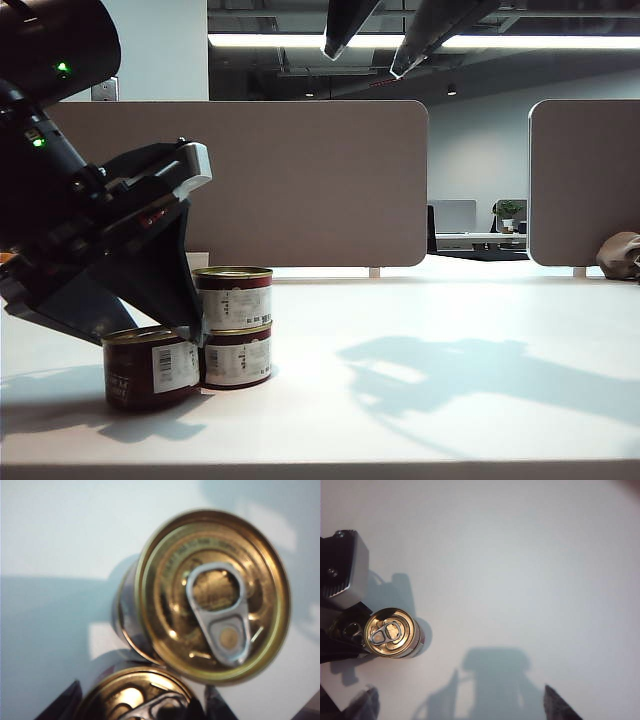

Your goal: Pick up the cans one by one and stack them together.

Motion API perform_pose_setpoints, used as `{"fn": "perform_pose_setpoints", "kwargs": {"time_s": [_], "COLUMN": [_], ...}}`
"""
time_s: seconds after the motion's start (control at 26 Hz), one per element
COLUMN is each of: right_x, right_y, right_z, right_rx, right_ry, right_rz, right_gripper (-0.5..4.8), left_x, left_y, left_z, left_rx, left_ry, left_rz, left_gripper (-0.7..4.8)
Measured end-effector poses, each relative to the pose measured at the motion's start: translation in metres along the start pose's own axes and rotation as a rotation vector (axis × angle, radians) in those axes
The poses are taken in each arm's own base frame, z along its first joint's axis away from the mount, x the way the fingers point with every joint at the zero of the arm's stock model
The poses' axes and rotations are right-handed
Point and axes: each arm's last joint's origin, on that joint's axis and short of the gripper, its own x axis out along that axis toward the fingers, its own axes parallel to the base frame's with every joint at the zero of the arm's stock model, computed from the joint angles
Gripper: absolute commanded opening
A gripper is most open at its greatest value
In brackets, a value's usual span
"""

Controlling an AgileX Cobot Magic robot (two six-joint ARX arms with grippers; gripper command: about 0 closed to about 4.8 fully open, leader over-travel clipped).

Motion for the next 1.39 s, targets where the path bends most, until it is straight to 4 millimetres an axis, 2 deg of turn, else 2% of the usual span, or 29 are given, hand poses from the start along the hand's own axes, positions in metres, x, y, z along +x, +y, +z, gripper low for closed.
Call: {"fn": "perform_pose_setpoints", "kwargs": {"time_s": [0.62, 1.04, 1.12, 1.23, 1.39], "right_x": [0.000, 0.000, 0.000, 0.000, 0.000], "right_y": [0.000, -0.004, -0.004, -0.004, -0.004], "right_z": [0.000, 0.000, 0.000, -0.001, -0.002], "right_rx": [0.000, 0.010, 0.010, 0.010, 0.009], "right_ry": [0.000, 0.001, 0.001, 0.002, 0.013], "right_rz": [0.000, -0.007, -0.008, -0.007, -0.006], "right_gripper": [4.26, 4.26, 4.25, 4.25, 4.25], "left_x": [-0.009, -0.039, -0.041, -0.043, -0.050], "left_y": [0.002, 0.001, 0.001, 0.000, -0.003], "left_z": [-0.007, -0.023, -0.022, -0.020, -0.008], "left_rx": [0.010, -0.006, -0.011, -0.018, -0.015], "left_ry": [0.060, 0.088, 0.078, 0.070, 0.028], "left_rz": [0.119, 0.188, 0.191, 0.193, 0.187], "left_gripper": [2.31, 2.30, 2.07, 2.06, 2.06]}}
